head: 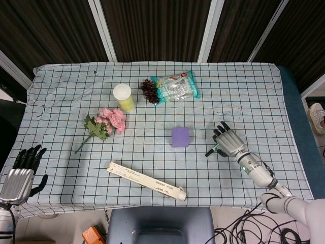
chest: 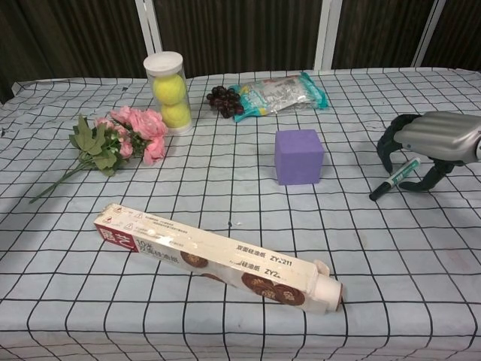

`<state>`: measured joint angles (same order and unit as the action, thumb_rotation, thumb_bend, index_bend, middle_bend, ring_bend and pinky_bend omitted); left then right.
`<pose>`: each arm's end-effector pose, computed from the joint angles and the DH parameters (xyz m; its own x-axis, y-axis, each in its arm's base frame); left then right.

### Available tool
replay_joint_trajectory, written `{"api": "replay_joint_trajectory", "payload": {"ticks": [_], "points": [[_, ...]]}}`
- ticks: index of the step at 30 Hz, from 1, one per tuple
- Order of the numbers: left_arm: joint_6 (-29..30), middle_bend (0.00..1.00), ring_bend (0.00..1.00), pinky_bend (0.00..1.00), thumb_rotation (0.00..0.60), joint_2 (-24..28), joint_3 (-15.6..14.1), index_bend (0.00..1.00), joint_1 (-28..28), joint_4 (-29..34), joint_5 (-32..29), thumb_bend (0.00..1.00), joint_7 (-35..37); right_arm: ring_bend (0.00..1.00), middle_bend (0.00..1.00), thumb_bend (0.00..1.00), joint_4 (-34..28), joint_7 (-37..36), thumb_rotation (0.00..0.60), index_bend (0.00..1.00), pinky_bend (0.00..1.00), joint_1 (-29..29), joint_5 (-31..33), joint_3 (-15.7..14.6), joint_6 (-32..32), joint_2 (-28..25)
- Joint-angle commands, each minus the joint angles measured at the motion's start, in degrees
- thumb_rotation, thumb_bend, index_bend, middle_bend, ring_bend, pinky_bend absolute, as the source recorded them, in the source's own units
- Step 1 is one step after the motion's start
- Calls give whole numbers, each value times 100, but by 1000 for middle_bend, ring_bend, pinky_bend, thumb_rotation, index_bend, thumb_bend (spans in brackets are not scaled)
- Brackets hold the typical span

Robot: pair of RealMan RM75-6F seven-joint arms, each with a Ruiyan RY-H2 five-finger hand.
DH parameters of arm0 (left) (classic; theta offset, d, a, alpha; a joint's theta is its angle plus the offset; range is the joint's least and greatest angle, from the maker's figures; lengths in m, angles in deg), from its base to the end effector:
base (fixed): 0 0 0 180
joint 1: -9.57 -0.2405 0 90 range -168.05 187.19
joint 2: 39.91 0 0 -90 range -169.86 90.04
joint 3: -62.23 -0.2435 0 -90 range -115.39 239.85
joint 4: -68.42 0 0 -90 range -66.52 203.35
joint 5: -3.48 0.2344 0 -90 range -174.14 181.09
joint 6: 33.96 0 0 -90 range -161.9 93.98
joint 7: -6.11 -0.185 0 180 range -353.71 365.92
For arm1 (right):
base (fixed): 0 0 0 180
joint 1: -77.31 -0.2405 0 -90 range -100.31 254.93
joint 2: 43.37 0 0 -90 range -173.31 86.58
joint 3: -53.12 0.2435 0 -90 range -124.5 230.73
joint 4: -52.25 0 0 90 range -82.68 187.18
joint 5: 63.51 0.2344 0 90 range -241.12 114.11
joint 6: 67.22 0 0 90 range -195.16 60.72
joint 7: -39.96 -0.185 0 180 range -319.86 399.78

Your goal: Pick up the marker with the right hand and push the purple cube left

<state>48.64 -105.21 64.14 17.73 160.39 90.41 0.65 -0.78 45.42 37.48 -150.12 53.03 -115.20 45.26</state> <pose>-0.2969 0.2362 0.1136 0.4739 0.0331 0.8800 0.8788 -0.0825 -0.4701 -0.2749 -0.4074 -0.0298 0.8160 -0.1941 0.5445 -0.5635 -0.4774 0.6742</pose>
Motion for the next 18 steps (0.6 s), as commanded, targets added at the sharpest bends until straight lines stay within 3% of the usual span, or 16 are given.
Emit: {"api": "replay_joint_trajectory", "payload": {"ticks": [1, 18], "points": [[0, 0, 0, 55, 600, -1, -2, 0, 1, -1, 1, 425, 0, 182, 342, 498, 18, 8, 600, 554, 172, 1, -6, -14, 1, 15], [16, 0, 0, 56, 600, 10, -15, 0, 4, -12, 25, 425, 53, 267, 431, 508, 67, 133, 600, 682, 225, 19, 9, -44, -27, 75]]}}
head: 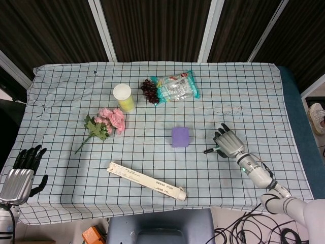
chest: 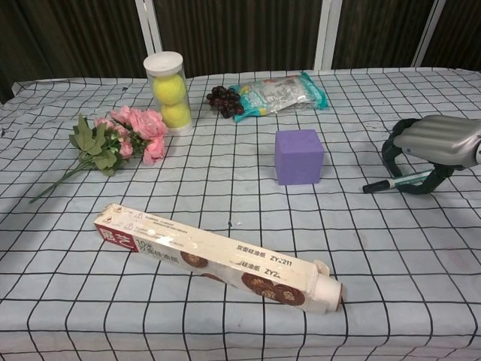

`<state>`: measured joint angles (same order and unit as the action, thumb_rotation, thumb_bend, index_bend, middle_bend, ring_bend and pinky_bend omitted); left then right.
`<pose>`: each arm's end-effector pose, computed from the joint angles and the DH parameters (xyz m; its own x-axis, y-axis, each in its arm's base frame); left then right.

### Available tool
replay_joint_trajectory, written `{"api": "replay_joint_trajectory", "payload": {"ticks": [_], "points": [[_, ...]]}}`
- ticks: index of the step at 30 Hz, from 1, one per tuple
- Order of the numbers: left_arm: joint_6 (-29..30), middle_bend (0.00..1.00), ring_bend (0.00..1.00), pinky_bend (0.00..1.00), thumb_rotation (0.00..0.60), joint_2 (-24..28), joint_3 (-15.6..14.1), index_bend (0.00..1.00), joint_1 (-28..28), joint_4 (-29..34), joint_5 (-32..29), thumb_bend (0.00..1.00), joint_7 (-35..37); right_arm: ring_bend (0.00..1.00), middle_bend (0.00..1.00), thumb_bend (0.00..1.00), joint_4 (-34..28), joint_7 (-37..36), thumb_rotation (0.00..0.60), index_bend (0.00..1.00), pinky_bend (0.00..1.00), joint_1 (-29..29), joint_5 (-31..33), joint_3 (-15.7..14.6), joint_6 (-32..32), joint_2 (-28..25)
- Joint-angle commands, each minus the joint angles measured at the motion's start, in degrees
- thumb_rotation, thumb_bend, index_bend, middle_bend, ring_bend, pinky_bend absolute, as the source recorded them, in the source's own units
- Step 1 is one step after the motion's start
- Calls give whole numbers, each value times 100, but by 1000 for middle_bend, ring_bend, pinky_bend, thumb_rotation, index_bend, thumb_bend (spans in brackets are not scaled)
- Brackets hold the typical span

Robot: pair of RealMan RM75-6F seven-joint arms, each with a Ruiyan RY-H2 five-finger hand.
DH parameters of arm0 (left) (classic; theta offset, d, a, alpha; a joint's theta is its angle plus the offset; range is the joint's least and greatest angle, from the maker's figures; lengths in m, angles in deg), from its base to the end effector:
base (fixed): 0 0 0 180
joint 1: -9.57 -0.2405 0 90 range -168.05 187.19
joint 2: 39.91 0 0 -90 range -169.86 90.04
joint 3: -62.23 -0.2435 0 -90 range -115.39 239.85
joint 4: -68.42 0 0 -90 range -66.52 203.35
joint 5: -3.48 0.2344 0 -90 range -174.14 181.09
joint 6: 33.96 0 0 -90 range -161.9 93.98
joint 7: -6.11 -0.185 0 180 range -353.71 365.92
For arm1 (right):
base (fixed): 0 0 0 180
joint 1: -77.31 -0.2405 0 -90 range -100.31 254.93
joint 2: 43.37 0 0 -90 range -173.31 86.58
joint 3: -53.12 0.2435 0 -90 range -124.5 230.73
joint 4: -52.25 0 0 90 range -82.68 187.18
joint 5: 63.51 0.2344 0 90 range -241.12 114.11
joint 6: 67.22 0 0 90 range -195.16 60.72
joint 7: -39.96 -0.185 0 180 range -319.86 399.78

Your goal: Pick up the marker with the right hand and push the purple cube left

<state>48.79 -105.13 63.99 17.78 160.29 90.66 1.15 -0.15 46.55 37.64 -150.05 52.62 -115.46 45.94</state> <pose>-0.2967 0.2359 0.1139 0.4695 0.0326 0.8823 0.8808 -0.0869 -0.4655 -0.2766 -0.4052 -0.0333 0.8275 -0.1868 0.5295 -0.5468 -0.4824 0.6843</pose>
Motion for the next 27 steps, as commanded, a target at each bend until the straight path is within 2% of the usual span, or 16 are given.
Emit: {"api": "replay_joint_trajectory", "payload": {"ticks": [1, 10, 16, 22, 27], "points": [[4, 0, 0, 56, 600, 3, -1, 0, -2, -1, 0, 424, 6, 274, 437, 509, 4, 34, 600, 690, 230, 5, 2, -7, -1, 11], [17, 0, 0, 55, 600, 15, -1, 0, 1, -2, 18, 424, 40, 339, 479, 509, -8, 129, 600, 738, 253, 34, 7, -26, -31, 45], [46, 0, 0, 55, 600, 25, -12, 0, -8, 1, 50, 425, 65, 407, 547, 515, -10, 36, 600, 823, 288, 70, -9, 31, -233, 11], [41, 0, 0, 55, 600, 28, -14, 0, -7, -2, 47, 424, 78, 422, 563, 517, -28, -5, 600, 844, 294, 81, 6, 73, -305, -58], [-8, 0, 0, 55, 600, 19, -15, 0, 23, 5, 47, 424, 59, 445, 580, 516, -40, 175, 600, 868, 309, -87, 191, 322, -210, 3]]}}
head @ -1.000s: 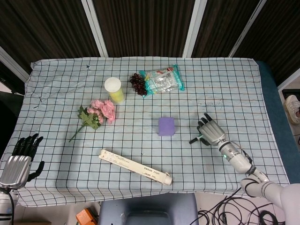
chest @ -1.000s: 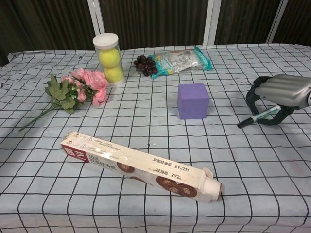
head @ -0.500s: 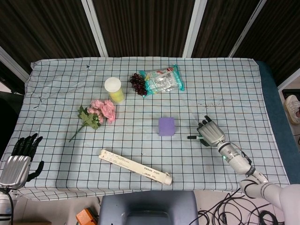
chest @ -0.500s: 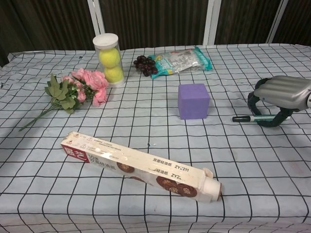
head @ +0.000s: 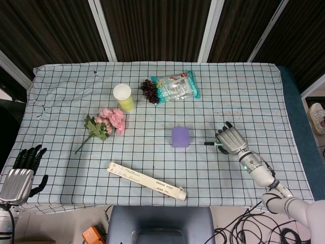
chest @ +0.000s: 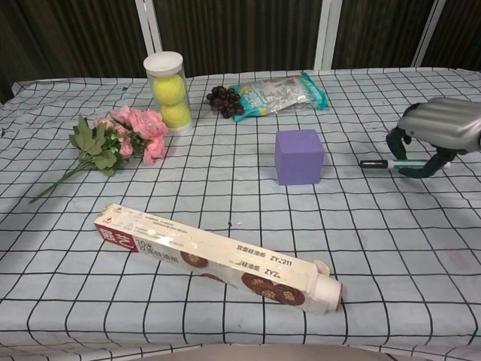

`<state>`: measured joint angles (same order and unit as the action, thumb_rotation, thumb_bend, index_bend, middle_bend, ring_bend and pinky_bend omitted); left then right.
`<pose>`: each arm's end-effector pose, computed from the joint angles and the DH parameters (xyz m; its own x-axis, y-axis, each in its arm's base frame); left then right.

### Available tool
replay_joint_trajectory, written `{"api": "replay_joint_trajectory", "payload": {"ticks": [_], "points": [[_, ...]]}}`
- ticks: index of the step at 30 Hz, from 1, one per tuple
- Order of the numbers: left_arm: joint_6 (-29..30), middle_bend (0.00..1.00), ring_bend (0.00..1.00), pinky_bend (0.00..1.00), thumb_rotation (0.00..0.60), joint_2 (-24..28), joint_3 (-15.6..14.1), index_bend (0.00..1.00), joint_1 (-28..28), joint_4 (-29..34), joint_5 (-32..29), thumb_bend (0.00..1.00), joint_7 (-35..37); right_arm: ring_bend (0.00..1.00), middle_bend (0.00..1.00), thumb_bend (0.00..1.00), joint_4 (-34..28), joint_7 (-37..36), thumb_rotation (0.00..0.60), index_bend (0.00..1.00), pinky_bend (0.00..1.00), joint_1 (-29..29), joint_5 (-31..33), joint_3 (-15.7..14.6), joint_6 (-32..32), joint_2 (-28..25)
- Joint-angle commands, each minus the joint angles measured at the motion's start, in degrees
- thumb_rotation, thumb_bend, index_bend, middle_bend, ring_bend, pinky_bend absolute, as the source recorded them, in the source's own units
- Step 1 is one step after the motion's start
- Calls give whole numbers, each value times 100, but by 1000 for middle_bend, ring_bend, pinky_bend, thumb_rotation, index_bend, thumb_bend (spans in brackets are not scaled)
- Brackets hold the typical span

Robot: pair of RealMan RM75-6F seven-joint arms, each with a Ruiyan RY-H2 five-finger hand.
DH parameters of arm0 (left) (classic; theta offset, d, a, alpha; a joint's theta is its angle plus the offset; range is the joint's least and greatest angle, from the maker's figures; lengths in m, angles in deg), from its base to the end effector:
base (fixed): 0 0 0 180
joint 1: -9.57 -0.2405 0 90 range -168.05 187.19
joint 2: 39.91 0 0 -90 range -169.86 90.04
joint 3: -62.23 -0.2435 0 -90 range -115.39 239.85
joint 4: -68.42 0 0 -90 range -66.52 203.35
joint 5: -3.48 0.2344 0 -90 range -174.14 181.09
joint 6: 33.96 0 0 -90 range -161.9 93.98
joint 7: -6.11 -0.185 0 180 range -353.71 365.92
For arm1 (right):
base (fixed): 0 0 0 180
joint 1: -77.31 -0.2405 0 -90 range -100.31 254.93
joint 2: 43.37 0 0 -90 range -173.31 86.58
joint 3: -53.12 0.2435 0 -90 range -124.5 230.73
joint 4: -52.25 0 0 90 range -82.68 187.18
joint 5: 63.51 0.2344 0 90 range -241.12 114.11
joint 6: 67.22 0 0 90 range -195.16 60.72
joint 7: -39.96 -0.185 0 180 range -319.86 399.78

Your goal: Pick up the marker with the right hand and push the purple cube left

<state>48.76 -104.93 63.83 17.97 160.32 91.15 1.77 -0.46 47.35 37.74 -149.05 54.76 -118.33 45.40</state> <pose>-0.2951 0.2361 0.1138 0.4639 0.0342 0.8852 0.8830 -0.0979 -0.4590 -0.2663 -0.4163 -0.0173 0.8103 -0.1273 0.5720 -0.5623 -0.4437 0.6978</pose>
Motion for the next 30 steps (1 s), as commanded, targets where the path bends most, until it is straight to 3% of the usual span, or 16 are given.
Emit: {"api": "replay_joint_trajectory", "payload": {"ticks": [1, 7, 30], "points": [[-10, 0, 0, 55, 600, -2, 2, 0, 6, 2, -6, 424, -5, 448, 583, 516, -5, 132, 600, 872, 312, -135, 119, 146, 106, 91], [-20, 0, 0, 56, 600, 17, 13, 0, 14, -4, -24, 425, 41, 454, 590, 516, 2, 368, 600, 878, 316, -376, 260, 355, 239, 318], [140, 0, 0, 67, 600, 119, -27, 0, -56, -32, 102, 424, 349, 462, 594, 516, -335, 1383, 600, 885, 316, -802, 782, 643, 603, 564]]}}
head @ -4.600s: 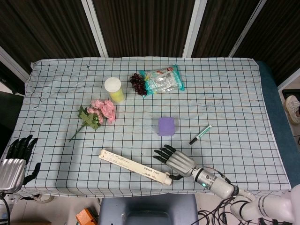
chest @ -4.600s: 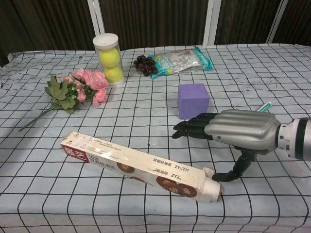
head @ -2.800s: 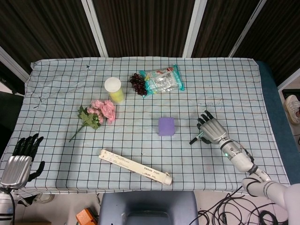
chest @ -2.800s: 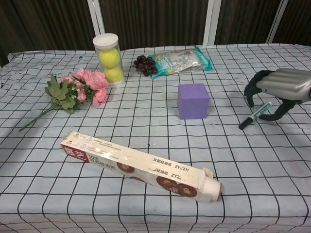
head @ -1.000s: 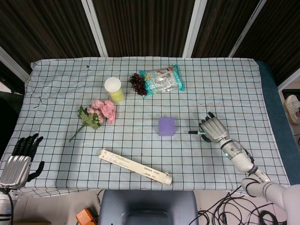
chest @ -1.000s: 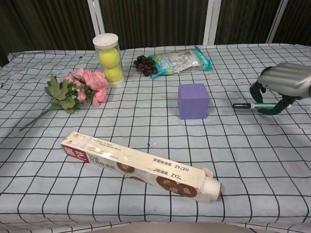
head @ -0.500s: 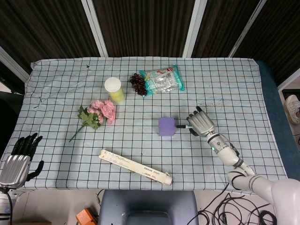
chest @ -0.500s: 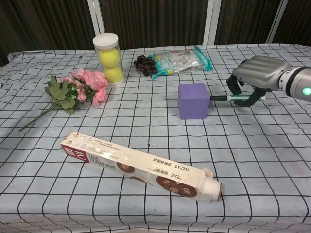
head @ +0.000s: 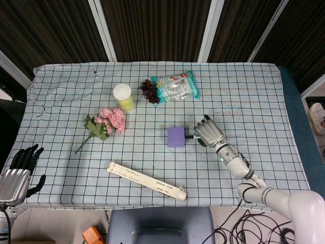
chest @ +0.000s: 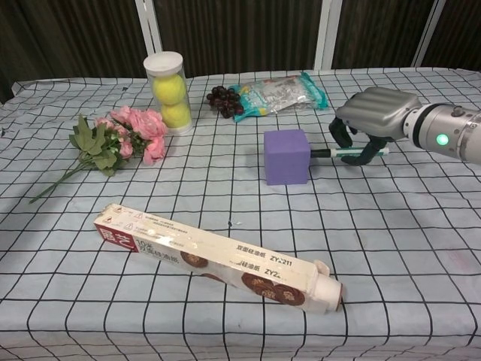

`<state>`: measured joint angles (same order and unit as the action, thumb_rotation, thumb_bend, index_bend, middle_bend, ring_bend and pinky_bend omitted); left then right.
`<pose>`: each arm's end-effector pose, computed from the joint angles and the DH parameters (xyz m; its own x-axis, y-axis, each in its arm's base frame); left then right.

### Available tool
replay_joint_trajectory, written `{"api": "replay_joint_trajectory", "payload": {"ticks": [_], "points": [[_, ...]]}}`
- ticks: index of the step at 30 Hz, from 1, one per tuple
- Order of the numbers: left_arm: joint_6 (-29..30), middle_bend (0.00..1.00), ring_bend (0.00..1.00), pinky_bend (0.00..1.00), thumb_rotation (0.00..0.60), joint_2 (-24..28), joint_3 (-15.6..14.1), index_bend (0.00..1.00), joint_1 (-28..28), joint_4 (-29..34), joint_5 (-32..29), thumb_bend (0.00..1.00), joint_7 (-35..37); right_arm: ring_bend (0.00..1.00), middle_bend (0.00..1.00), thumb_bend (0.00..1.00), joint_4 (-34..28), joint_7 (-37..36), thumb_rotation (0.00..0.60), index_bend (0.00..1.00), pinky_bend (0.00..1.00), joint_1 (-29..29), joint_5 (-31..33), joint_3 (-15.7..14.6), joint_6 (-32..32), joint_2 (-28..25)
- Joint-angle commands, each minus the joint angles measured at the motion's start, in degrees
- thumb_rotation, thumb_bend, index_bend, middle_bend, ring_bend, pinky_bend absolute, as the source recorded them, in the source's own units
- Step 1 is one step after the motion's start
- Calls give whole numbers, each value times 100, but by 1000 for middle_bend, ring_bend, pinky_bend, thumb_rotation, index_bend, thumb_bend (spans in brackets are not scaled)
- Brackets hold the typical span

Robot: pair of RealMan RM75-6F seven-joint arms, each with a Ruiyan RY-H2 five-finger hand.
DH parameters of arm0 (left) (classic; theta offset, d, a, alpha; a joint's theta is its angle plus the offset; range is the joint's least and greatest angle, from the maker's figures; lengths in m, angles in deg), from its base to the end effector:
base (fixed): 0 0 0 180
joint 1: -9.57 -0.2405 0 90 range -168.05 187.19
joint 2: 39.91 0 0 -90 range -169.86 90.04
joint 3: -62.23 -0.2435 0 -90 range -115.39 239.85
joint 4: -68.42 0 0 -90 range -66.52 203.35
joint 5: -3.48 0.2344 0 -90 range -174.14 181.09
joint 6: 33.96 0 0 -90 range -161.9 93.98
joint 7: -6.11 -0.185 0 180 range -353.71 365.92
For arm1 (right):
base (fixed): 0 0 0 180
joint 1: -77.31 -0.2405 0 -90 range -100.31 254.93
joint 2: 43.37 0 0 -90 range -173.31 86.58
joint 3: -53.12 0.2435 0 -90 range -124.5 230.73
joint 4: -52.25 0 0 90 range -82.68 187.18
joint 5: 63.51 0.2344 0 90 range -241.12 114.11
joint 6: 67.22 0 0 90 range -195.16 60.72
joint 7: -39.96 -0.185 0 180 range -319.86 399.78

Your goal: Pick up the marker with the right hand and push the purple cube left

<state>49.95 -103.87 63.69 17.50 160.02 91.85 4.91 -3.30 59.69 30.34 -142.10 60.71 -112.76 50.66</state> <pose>-0.2972 0.2335 0.1226 0.4358 0.0213 0.8998 0.8965 -0.0986 -0.4319 -0.1865 -0.4430 -0.0577 0.8199 -0.0722 0.5679 -0.5263 -0.4854 0.6981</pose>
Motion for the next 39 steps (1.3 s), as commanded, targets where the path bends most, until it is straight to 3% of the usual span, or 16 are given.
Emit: {"api": "replay_joint_trajectory", "payload": {"ticks": [1, 30, 39], "points": [[37, 0, 0, 68, 600, 19, -16, 0, -14, -6, 48, 424, 52, 462, 594, 516, -61, 218, 600, 885, 316, -84, 128, 64, 69, 55], [292, 0, 0, 68, 600, 182, -56, 0, -130, -149, 232, 424, 650, 462, 594, 516, -183, 2353, 600, 885, 316, -1153, 1738, 650, 362, 1183], [317, 0, 0, 68, 600, 186, -65, 0, -141, -210, 268, 423, 721, 462, 594, 516, -103, 2571, 600, 885, 316, -1396, 2076, 703, 310, 1458]]}}
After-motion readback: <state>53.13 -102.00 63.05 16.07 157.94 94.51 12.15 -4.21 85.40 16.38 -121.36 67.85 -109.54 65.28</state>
